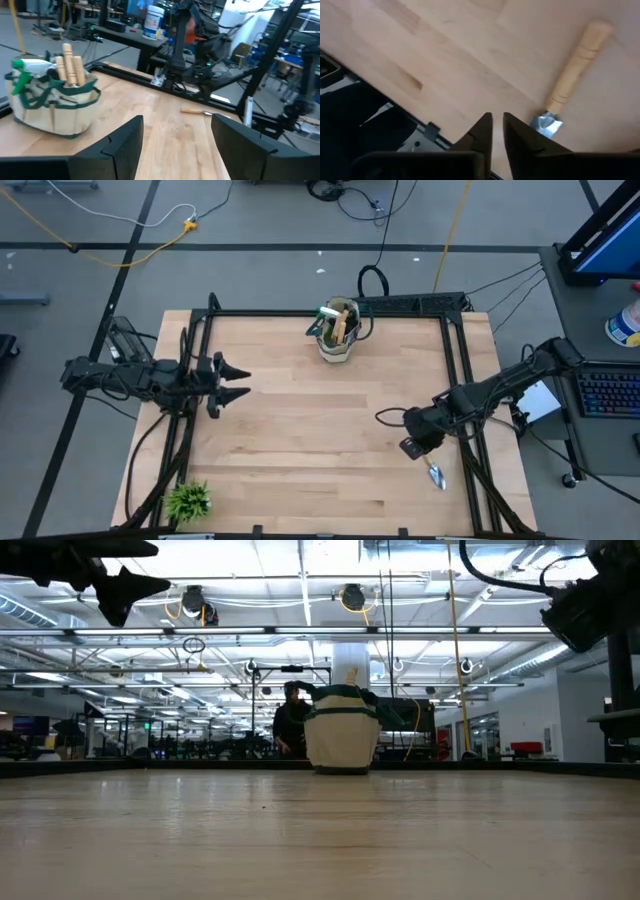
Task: Pick & Place Garden tools in Gardening bag
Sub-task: Put the trowel into the gardening bag
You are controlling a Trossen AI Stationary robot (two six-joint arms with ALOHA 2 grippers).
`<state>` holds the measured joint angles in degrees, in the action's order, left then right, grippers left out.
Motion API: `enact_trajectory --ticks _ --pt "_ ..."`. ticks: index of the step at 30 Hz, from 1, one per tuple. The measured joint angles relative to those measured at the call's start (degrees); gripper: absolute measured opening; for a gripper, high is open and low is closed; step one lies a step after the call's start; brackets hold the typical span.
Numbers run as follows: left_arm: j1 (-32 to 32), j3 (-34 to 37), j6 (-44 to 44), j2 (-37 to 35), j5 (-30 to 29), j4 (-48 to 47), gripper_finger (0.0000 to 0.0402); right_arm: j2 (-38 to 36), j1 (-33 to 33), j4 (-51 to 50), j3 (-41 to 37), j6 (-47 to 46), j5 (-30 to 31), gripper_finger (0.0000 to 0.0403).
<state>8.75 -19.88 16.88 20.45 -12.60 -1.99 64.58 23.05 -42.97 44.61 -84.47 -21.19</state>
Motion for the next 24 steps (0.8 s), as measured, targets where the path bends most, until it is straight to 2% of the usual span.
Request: enact_trajectory --ticks 5,11,17,24 --pt "1.4 0.0 0.4 0.0 0.8 0.0 0.0241 0.0 0.0 -0.5 -2.3 -0.7 0.1 0.0091" --pt "3.1 0.0 0.4 0.0 0.7 0.0 0.0241 -0.3 -0.1 -0.5 -6.7 -6.9 0.0 0.014" --pt "3.1 0.0 0.4 0.0 0.6 0.1 0.0241 -0.4 -0.1 1.8 -9.0 -11.2 0.1 0.0157" --pt "3.1 0.0 1.3 0.0 0.6 0.1 0.0241 -0.4 -0.1 5.4 -12.8 -14.9 0.1 0.0152"
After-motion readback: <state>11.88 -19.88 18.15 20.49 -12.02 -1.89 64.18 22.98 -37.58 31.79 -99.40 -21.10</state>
